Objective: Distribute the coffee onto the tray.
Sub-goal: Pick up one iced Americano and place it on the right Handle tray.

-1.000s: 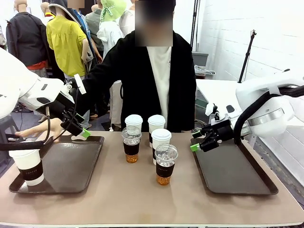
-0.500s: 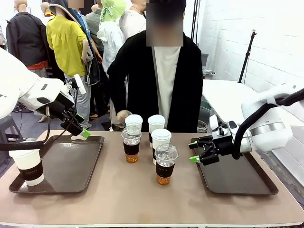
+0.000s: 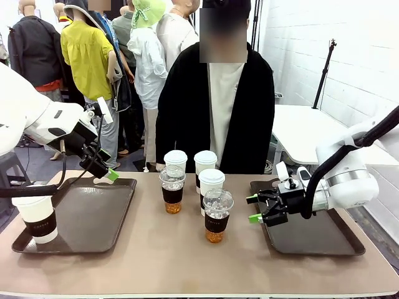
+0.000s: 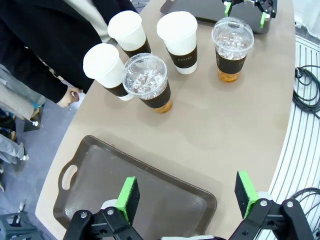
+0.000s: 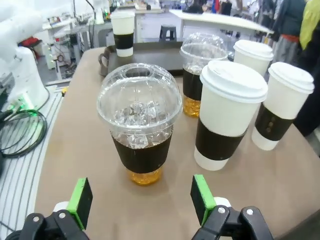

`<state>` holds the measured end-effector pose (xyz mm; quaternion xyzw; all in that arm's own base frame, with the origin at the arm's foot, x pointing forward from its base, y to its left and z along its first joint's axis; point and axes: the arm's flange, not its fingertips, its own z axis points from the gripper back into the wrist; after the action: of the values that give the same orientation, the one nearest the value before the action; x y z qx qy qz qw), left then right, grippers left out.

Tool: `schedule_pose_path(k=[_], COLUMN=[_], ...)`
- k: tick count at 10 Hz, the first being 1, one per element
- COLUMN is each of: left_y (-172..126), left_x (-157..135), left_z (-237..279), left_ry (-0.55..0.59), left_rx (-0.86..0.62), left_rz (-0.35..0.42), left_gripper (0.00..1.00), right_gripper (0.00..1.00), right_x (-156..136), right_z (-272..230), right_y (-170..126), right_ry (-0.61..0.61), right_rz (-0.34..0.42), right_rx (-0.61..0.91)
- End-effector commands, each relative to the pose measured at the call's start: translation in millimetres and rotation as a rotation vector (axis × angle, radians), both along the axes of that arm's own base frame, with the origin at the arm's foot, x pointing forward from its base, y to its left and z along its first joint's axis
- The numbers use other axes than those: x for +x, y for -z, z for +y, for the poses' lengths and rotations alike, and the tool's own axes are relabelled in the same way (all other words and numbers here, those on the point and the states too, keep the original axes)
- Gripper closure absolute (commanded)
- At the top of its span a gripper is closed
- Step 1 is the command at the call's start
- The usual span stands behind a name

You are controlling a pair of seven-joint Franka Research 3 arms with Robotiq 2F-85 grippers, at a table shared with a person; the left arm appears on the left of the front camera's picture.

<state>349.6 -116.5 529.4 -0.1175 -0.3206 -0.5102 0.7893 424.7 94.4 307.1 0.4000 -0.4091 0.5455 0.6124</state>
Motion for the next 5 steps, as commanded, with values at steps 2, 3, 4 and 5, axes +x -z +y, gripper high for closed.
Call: schedule_pose_path(k=[2, 3, 4, 5], left_y=[1.3, 1.3, 1.3, 1.3], left_x=[1.4, 1.4, 1.4, 1.4], left_z=[2.5, 2.5, 2.5, 2.5], left_ry=[0.021, 0.021, 0.021, 0.021], left_rx=[-0.008, -0.008, -0.008, -0.008], left_rz=[0.002, 0.002, 0.002, 0.002], left_gripper=[0.00, 0.00, 0.00, 0.00], right_gripper=[0.00, 0.00, 0.00, 0.00], right_x=[-0.7, -0.7, -0.7, 0.1], right_z=[-0.5, -0.5, -0.5, -1.1], right_y=[-5.5, -5.5, -5.5, -1.6], right_ry=[-0.002, -0.002, -0.002, 0.000], right_rz=[0.005, 0.005, 0.005, -0.004], right_rx=[-0.016, -0.016, -0.016, -0.003])
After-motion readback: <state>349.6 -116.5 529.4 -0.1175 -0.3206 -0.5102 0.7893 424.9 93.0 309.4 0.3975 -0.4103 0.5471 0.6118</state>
